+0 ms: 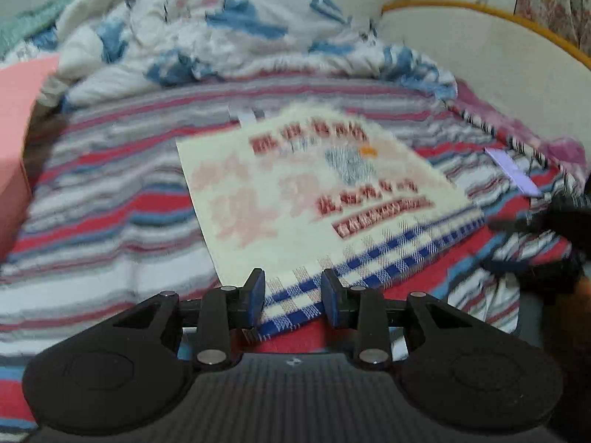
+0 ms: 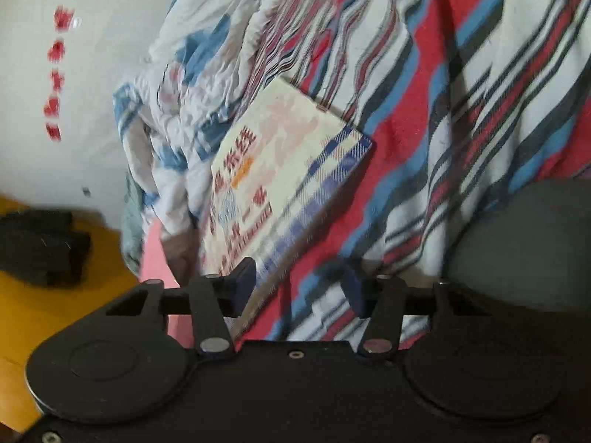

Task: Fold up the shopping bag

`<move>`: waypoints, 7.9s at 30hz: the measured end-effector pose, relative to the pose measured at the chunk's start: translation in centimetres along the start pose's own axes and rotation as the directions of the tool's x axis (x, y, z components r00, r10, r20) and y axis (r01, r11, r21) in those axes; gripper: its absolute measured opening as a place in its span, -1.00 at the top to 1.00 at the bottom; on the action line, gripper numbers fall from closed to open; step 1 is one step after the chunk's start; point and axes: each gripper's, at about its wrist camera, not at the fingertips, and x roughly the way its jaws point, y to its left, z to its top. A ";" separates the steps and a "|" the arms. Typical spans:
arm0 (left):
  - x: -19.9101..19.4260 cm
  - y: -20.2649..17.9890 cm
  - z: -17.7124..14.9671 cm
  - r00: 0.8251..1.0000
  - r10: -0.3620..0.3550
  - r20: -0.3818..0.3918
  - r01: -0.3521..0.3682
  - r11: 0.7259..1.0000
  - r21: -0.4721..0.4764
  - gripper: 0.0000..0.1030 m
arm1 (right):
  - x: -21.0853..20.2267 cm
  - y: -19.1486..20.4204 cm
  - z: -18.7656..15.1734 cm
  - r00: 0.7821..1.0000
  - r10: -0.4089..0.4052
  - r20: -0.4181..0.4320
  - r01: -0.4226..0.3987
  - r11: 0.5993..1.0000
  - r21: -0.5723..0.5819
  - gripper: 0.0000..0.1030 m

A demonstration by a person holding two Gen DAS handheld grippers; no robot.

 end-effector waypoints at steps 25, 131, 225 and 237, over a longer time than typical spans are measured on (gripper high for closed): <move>-1.9 -1.0 4.4 0.987 -0.040 0.153 0.038 0.999 0.014 0.39 | -4.8 16.4 2.8 0.808 0.416 0.417 0.041 0.667 -0.744 0.96; 15.8 0.0 14.9 0.992 0.123 -0.036 -0.113 0.971 0.210 0.38 | 2.7 2.9 2.1 0.995 -0.080 0.062 0.100 0.845 -0.526 0.93; 1.5 2.8 2.7 0.996 0.066 0.068 -0.058 0.992 -0.111 0.37 | 9.1 5.7 2.2 0.789 -0.054 -0.611 -0.337 0.795 -0.505 0.92; -1.7 -2.6 1.8 0.989 -0.006 0.147 -0.054 0.918 0.394 0.37 | 11.8 6.3 2.1 0.705 -0.131 -0.697 -0.225 0.891 -0.395 0.94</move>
